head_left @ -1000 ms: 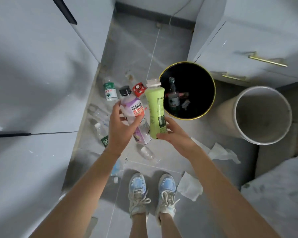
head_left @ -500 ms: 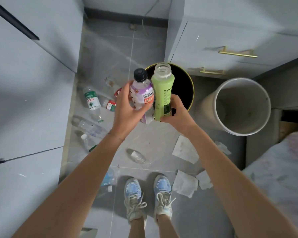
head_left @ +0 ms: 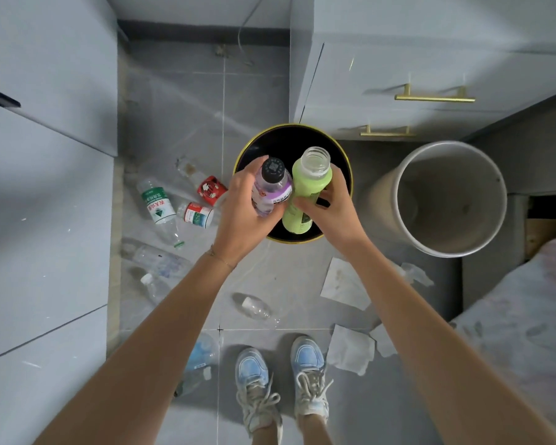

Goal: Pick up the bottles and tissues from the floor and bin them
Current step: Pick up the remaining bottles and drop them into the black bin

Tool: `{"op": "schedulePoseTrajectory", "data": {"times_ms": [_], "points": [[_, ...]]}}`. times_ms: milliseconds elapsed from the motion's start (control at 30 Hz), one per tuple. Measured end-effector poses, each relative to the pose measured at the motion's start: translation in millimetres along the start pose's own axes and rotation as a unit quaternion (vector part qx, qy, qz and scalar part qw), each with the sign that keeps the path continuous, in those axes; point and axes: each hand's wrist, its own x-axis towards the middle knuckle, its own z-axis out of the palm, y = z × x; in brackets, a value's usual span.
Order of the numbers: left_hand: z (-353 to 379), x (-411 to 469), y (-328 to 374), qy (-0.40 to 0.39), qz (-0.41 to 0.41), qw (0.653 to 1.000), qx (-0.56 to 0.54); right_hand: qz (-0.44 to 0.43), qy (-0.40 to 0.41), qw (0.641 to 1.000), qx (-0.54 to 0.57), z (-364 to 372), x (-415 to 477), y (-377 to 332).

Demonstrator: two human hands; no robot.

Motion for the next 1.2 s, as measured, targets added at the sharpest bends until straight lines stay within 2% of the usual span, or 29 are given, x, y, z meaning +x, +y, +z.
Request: {"op": "schedulePoseTrajectory", "data": {"times_ms": [133, 300, 367, 467, 600, 867, 1067, 1200], "points": [[7, 1, -14, -0.036, 0.01, 0.999, -0.006, 0.012, -0.003, 1.0, -0.027, -1, 2, 18], [20, -5, -48, -0.05, -0.025, 0.998, 0.036, -0.008, 0.037, 0.985, -0.168, 8, 0, 41], [23, -5, -59, -0.054, -0.027, 0.995, 0.081, -0.017, 0.016, 0.981, -0.191, 11, 0, 49], [23, -1, -69, -0.054, 0.026, 0.981, 0.186, -0.007, -0.022, 0.969, -0.245, 16, 1, 57], [26, 3, -83, -0.077, 0.041, 0.968, 0.237, 0.0, -0.032, 0.954, -0.299, 22, 7, 68], [32, -3, -94, -0.043, 0.029, 0.961, 0.273, 0.022, -0.042, 0.919, -0.392, 23, 13, 87], [42, -9, -104, -0.046, 0.023, 0.948, 0.314, 0.018, -0.042, 0.882, -0.47, 27, 16, 94], [37, -16, -100, -0.016, 0.03, 0.947, 0.321, 0.034, -0.058, 0.854, -0.517, 34, 16, 91]]}}
